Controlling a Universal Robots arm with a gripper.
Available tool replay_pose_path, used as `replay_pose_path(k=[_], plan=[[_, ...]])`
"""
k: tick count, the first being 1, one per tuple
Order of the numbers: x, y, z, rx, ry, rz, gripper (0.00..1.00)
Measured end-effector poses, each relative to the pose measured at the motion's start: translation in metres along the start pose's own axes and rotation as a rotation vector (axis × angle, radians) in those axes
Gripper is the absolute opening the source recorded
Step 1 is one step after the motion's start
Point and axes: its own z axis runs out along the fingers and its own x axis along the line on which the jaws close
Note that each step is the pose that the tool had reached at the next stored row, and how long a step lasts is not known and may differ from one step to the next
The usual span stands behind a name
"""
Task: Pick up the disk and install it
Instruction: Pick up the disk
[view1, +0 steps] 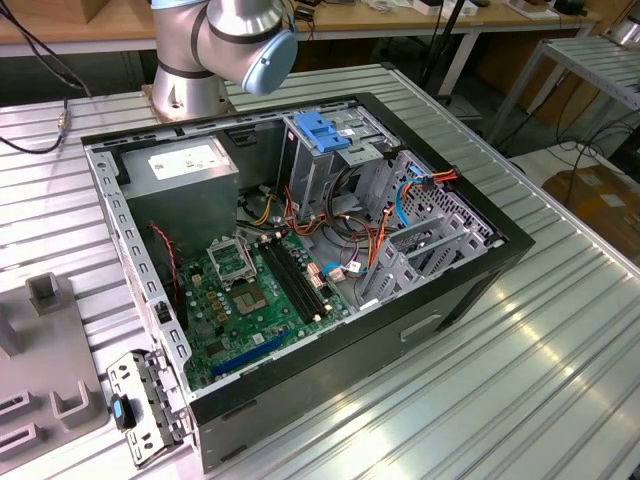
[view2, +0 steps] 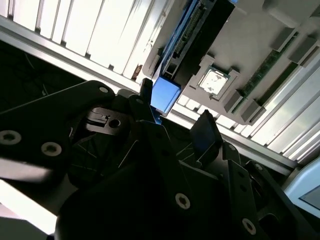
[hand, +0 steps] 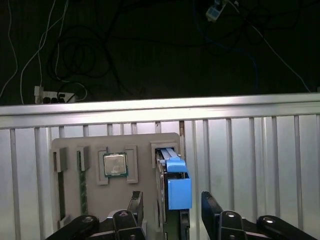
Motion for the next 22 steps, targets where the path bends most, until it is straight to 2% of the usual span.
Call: replay_pose_path(k=[4, 9, 15, 16, 17, 18, 19, 20, 22], plan=[[-0.0003, 0.0001, 0.0011, 0.0002, -0.0001, 0.0, 0.58], [-0.0017, 0.0029, 0.0133, 0.0002, -0.0001, 0.0, 0.58], [-0.002, 0.0037, 0.0238, 0.0001, 0.0, 0.0, 0.58], [-0.0019, 0.0043, 0.0272, 0.0001, 0.0, 0.0, 0.58], [-0.0017, 0.0047, 0.043, 0.0001, 0.0, 0.0, 0.58], [-0.0017, 0.0047, 0.0494, 0.0, 0.0001, 0.0, 0.58], [-0.0018, 0.0046, 0.0503, 0.0003, -0.0001, 0.0, 0.43], [-0.0067, 0.005, 0.0529, 0.0002, 0.0, 0.0, 0.43], [-0.0053, 0.0049, 0.0533, 0.0002, 0.0003, 0.0, 0.43]])
